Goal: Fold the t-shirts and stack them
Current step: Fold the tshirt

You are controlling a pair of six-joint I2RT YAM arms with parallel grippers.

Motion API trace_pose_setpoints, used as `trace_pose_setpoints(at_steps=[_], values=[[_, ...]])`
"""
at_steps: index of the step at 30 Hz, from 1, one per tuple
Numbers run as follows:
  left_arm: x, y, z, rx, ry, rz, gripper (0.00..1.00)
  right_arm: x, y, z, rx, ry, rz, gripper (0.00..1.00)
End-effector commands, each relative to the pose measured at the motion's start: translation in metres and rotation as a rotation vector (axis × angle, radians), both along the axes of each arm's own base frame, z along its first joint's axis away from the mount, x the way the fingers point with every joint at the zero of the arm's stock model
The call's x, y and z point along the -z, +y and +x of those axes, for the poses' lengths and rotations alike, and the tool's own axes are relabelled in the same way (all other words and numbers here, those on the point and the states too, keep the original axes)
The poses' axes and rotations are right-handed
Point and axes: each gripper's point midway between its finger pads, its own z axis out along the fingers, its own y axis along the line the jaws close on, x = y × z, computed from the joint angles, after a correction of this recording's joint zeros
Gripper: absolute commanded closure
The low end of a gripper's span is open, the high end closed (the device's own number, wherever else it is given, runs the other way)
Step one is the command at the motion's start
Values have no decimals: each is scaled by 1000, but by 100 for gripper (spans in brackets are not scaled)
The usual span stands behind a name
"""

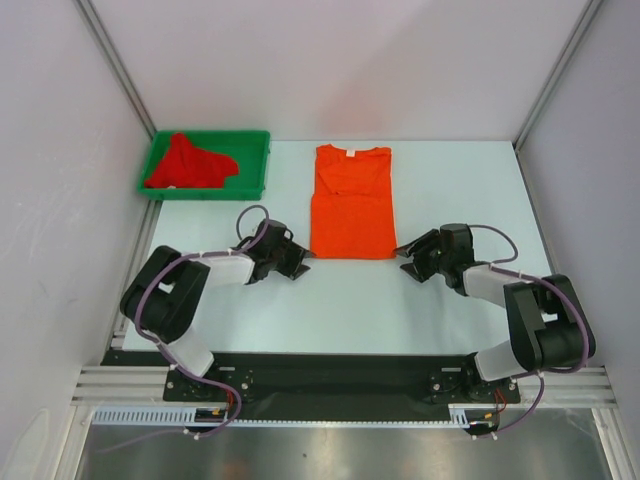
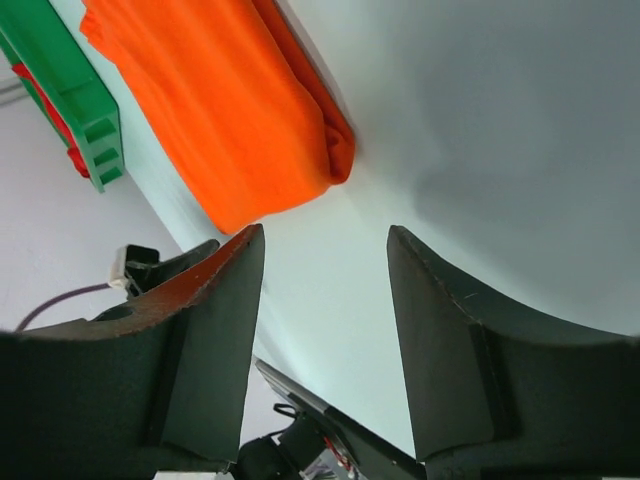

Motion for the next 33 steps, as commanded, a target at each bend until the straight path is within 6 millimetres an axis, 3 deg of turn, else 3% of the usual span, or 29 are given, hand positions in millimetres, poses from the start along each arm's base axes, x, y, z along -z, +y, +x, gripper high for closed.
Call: trace_pose_setpoints(at_steps=[1, 10, 33], values=[[13, 6, -8, -55, 51, 46, 52, -1, -3, 15, 62, -45, 6, 43], [28, 6, -3, -95, 88, 62, 55, 15, 1, 20, 80, -16, 27, 53], [50, 12, -2, -132, 140, 80, 70, 42, 0, 22, 114, 61, 2, 57]])
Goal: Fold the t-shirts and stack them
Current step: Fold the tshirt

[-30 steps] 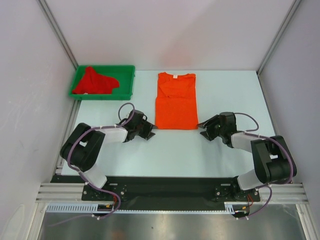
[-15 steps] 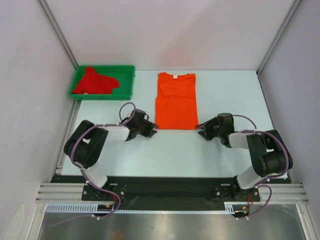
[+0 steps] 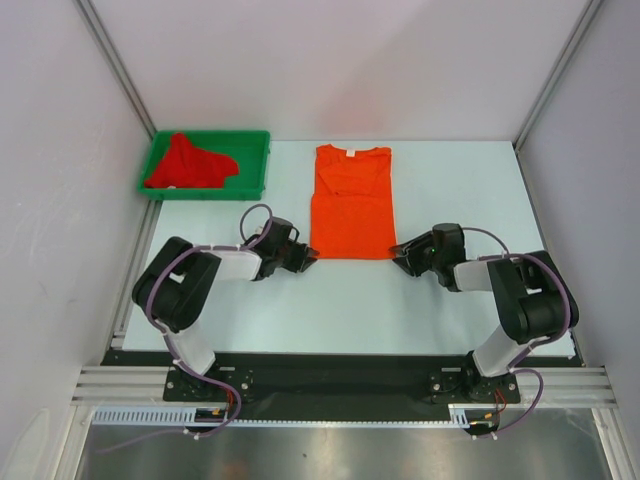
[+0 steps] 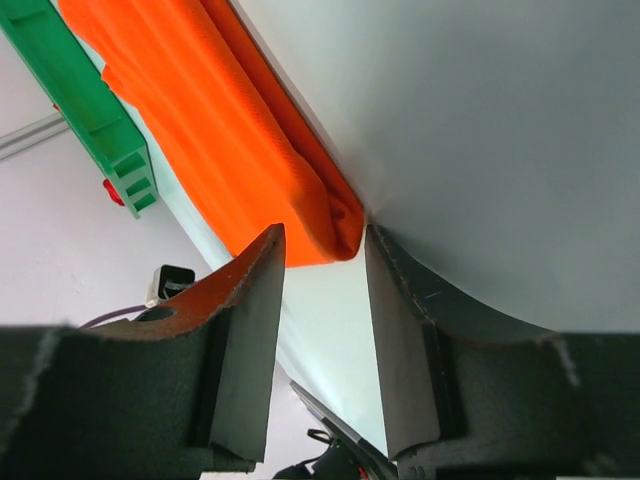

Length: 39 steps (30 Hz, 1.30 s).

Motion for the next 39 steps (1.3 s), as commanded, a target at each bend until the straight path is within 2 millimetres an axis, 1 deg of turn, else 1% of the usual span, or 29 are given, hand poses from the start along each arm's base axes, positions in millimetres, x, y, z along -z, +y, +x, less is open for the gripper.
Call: trace_pose_setpoints(at_steps=[1, 7, 9, 11, 12, 14, 15, 16, 18, 19, 20, 21, 22, 23, 24, 25, 26, 27, 29, 30, 31, 32, 33, 34, 35, 36, 37, 38, 39], values=[[38, 22, -17, -31, 105, 110, 70, 22, -8, -3, 30, 65, -64, 57], [41, 24, -18, -36, 109, 113, 73, 25, -9, -1, 38, 82, -71, 64], [41, 25, -16, -30, 101, 116, 78, 26, -9, 0, 34, 87, -77, 74], [41, 26, -16, -26, 96, 119, 83, 29, -8, -2, 22, 98, -86, 90], [42, 27, -16, -24, 92, 119, 92, 31, -8, -4, 18, 105, -90, 100], [39, 26, -19, -16, 92, 108, 100, 34, -8, -11, 5, 134, -96, 100], [41, 27, -24, -8, 100, 107, 100, 36, -9, -16, 0, 147, -99, 100], [35, 25, -26, -2, 90, 94, 100, 30, -10, -17, 1, 134, -100, 100], [31, 21, -34, 26, 83, 89, 100, 32, -10, -32, -12, 154, -113, 100], [33, 22, -43, 33, 92, 90, 99, 22, -8, -35, -19, 132, -108, 100], [27, 21, -47, 37, 83, 80, 100, 23, -8, -43, -26, 148, -113, 100], [30, 21, -61, 36, 109, 70, 100, 23, -8, -52, -35, 155, -117, 100], [29, 21, -67, 38, 113, 64, 100, 23, -6, -61, -49, 165, -121, 100], [20, 19, -71, 39, 94, 49, 100, 14, -6, -68, -57, 156, -118, 100], [20, 18, -81, 46, 113, 49, 100, 11, -5, -75, -66, 155, -120, 100], [23, 19, -93, 56, 137, 52, 99, 15, -7, -86, -67, 174, -126, 100], [20, 19, -101, 61, 144, 50, 100, 6, -6, -97, -77, 167, -126, 100], [19, 21, -120, 61, 185, 56, 99, 5, -5, -104, -71, 177, -116, 100], [16, 24, -138, 42, 209, 43, 100, 9, -5, -130, -90, 214, -134, 100], [11, 24, -151, 38, 209, 18, 99, -4, -4, -133, -91, 176, -120, 100], [8, 25, -157, 41, 210, 12, 100, -7, -3, -139, -89, 177, -115, 100], [5, 27, -161, 41, 211, 7, 100, 0, -6, -156, -100, 219, -138, 100], [6, 32, -172, 44, 232, 28, 100, -13, -4, -160, -108, 175, -120, 100], [-9, 32, -172, 50, 189, 6, 100, -13, -4, -168, -112, 181, -123, 100], [-14, 35, -173, 44, 167, 15, 100, -8, -10, -182, -96, 231, -130, 100], [-17, 38, -183, 61, 179, 30, 100, -17, -4, -190, -124, 197, -114, 100], [-27, 37, -186, 73, 153, 7, 100, -18, -4, -197, -127, 197, -105, 100], [-26, 44, -188, 59, 152, 34, 100, -15, -6, -206, -116, 225, -111, 100], [-27, 44, -193, 72, 149, 36, 100, -20, -1, -212, -138, 201, -91, 100]])
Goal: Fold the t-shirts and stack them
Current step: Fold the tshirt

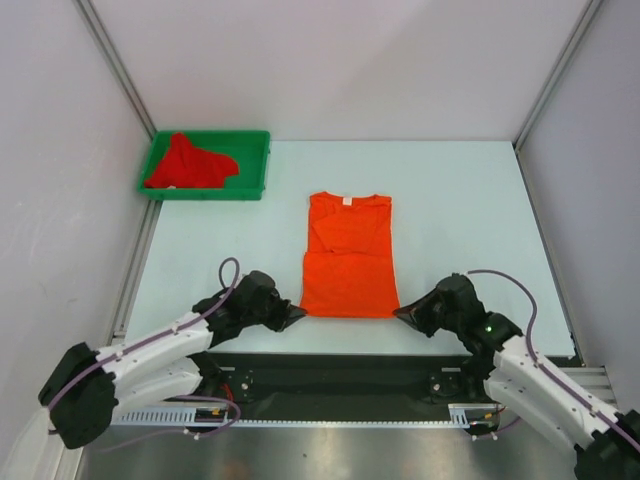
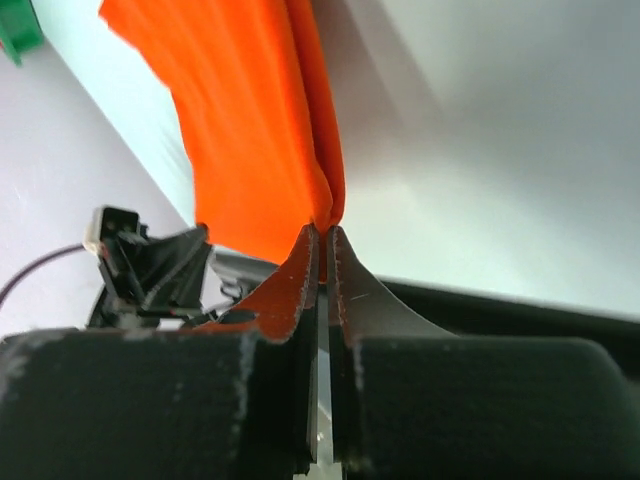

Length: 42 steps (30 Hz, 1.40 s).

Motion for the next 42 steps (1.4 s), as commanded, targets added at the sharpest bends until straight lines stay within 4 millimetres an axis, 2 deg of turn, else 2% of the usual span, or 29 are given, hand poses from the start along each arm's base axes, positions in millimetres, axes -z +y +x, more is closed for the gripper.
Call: trace_pose_setpoints(at_steps=[1, 5, 7, 8, 9, 11, 12, 13, 14, 15, 16, 17, 18, 19, 20, 21, 22, 24, 25, 26, 27, 28, 29, 30, 33, 38, 40, 42], values=[[9, 24, -19, -37, 50, 85, 99, 23, -18, -38, 45, 137, -69, 100], [3, 25, -18, 4, 12, 122, 100, 10, -16, -31, 51, 90, -65, 100], [-21, 21, 3, 10, -79, 156, 100, -6, -16, -17, 34, 35, -92, 100], [-20, 25, 12, 51, -102, 225, 100, -5, -15, -9, 23, 47, -110, 100], [-48, 16, 32, 62, -170, 218, 100, -13, -14, 1, 15, 27, -107, 100], [-62, 17, 52, 116, -231, 295, 100, -33, -18, 34, -2, -32, -111, 100], [-80, 15, 77, 99, -271, 311, 100, -38, -21, 47, -11, -49, -124, 100], [-89, 15, 92, 99, -308, 336, 100, -62, -21, 69, -30, -135, -137, 100], [-98, 15, 107, 129, -364, 369, 100, -68, -28, 82, -23, -149, -147, 100], [-105, 20, 125, 114, -383, 387, 100, -58, -28, 95, -35, -112, -168, 100], [-115, 15, 147, 113, -405, 397, 100, -66, -27, 111, -48, -153, -173, 100], [-115, 14, 158, 134, -409, 413, 100, -76, -26, 128, -48, -174, -157, 100], [-132, 14, 177, 114, -447, 404, 100, -65, -24, 141, -55, -135, -162, 100], [-120, 9, 191, 141, -432, 420, 100, -64, -21, 153, -70, -146, -158, 100], [-120, 8, 202, 164, -439, 424, 100, -77, -22, 173, -65, -176, -151, 100], [-134, 3, 215, 162, -467, 411, 100, -59, -21, 184, -74, -127, -159, 100], [-117, -2, 227, 186, -440, 422, 100, -58, -22, 195, -72, -129, -160, 100], [-124, -6, 250, 206, -463, 408, 100, -56, -25, 223, -71, -136, -163, 100], [-108, -8, 259, 222, -434, 415, 100, -58, -24, 233, -77, -145, -156, 100], [-105, -7, 269, 226, -432, 406, 100, -56, -25, 241, -81, -142, -157, 100], [-112, -13, 278, 236, -452, 377, 100, -67, -27, 256, -74, -170, -151, 100], [-106, -17, 291, 250, -451, 359, 100, -56, -26, 263, -78, -146, -149, 100], [-95, -17, 293, 256, -434, 364, 100, -56, -26, 268, -78, -146, -146, 100], [-101, -18, 302, 255, -446, 342, 100, -58, -27, 275, -75, -155, -143, 100], [-89, -21, 320, 257, -428, 305, 100, -54, -25, 293, -86, -152, -139, 100], [-79, -18, 341, 228, -433, 278, 100, -37, -25, 315, -96, -127, -112, 100], [-72, -24, 348, 243, -429, 253, 100, -35, -27, 321, -84, -129, -114, 100], [-74, -28, 355, 249, -441, 237, 100, -32, -30, 326, -76, -125, -118, 100]])
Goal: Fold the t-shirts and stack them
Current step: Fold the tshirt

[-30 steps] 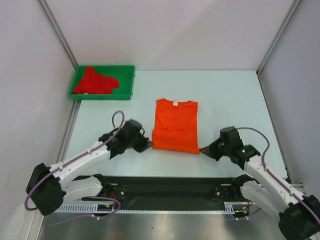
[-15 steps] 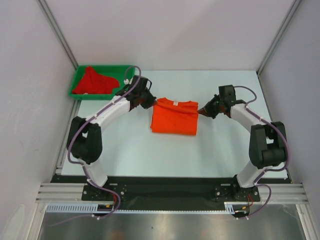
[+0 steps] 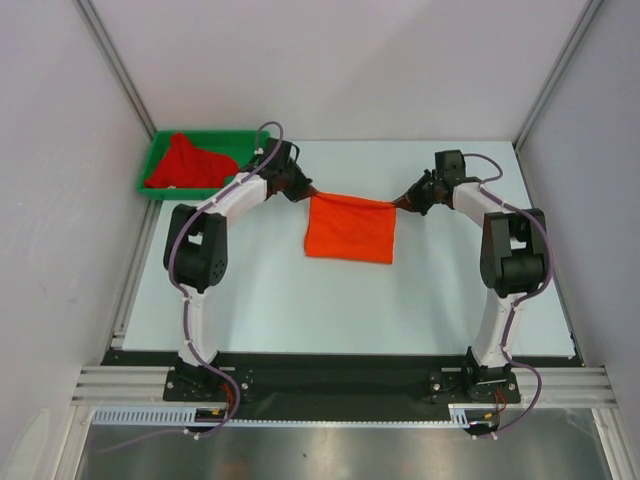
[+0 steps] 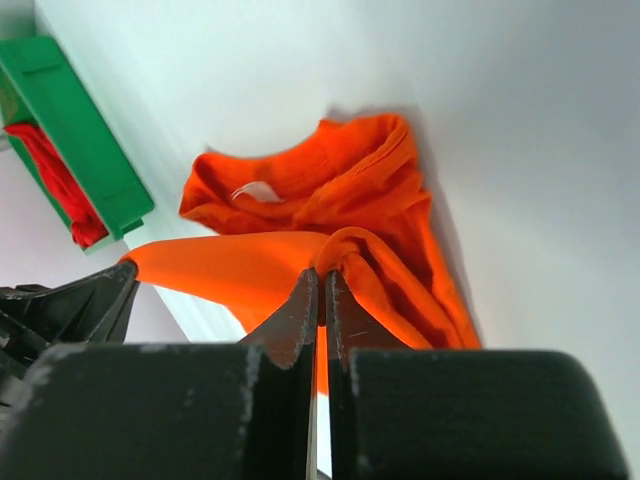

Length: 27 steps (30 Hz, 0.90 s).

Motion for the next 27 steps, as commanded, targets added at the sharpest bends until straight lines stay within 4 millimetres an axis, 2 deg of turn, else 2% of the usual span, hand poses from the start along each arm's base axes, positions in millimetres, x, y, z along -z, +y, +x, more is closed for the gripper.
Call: trace_pose_setpoints(at_steps=[1, 6, 7, 8, 10, 11, 12, 13, 14, 15, 16, 17, 19, 21, 22, 23, 24, 25, 26, 27], values=[[-19, -9, 26, 35, -81, -52, 100, -12, -6, 20, 8, -55, 6, 100], [-9, -9, 34, 35, -76, -60, 100, -6, -7, 32, 9, -58, 25, 100], [-9, -9, 36, 36, -79, -61, 100, 0, -7, 33, 8, -47, 26, 99], [-4, -8, 39, 46, -80, -54, 96, 2, -9, 35, 9, -47, 25, 91], [0, -6, 44, 95, -113, -4, 90, 3, -15, 44, 12, -61, 17, 85], [11, -4, 46, 129, -106, 37, 83, -1, -19, 48, 11, -72, 7, 81], [-15, -5, 64, 145, -174, 75, 79, 0, -23, 46, -12, -68, -22, 77], [-7, 3, 55, 198, -129, 151, 77, -13, -33, 55, -10, -100, -41, 68], [-7, 5, 58, 214, -128, 181, 73, -19, -36, 56, -24, -117, -60, 66], [-27, 5, 62, 224, -168, 192, 72, -22, -40, 53, -59, -132, -95, 64], [-30, 7, 58, 245, -173, 206, 69, -31, -44, 56, -71, -159, -120, 57], [-28, 6, 50, 257, -161, 208, 64, -41, -41, 54, -94, -184, -124, 55], [-48, 0, 39, 289, -201, 198, 63, -50, -30, 48, -154, -206, -80, 53], [-51, -13, 19, 336, -206, 182, 63, -55, -4, 40, -225, -248, -23, 52], [-55, -25, 16, 363, -238, 145, 64, -55, 7, 36, -236, -251, 6, 52], [-55, -35, 9, 387, -245, 116, 64, -47, 23, 27, -263, -239, 33, 52], [-41, -39, -1, 400, -219, 94, 65, -54, 36, 31, -285, -296, 60, 52], [-45, -48, 4, 394, -256, 48, 66, -51, 43, 30, -290, -297, 83, 53], [-38, -56, -3, 426, -240, 0, 67, -46, 60, 25, -291, -264, 140, 54], [-39, -62, 2, 431, -267, -27, 67, -44, 70, 31, -307, -308, 186, 55]])
